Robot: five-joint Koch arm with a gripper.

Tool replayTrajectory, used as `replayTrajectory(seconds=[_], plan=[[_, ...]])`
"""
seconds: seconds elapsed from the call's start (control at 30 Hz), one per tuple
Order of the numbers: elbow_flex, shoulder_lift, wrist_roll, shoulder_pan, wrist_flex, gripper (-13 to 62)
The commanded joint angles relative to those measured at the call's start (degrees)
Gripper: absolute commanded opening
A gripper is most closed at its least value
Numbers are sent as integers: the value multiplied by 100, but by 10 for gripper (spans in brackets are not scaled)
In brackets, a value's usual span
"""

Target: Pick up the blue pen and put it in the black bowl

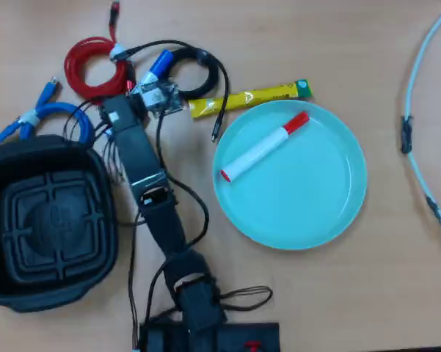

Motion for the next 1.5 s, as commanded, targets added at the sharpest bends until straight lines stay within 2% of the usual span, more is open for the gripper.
replayTrajectory(seconds=[0.0, 0.5, 0.93, 1.0, 1.07, 1.13, 1.23, 1.27, 1.33, 1.47], plan=[[-967, 132, -492, 149, -422, 318], [-949, -360, -835, 185, -1626, 316], [-949, -545, -817, 185, -1591, 303], [-932, -545, -817, 185, -1564, 279], [-923, -545, -773, 185, -1564, 223], [-932, -545, -738, 176, -1556, 127], [-940, -536, -729, 141, -1521, -72], [-940, -536, -721, 132, -1521, -99], [-923, -536, -712, 132, -1494, -54], [-940, -536, -659, 132, -1415, -65]])
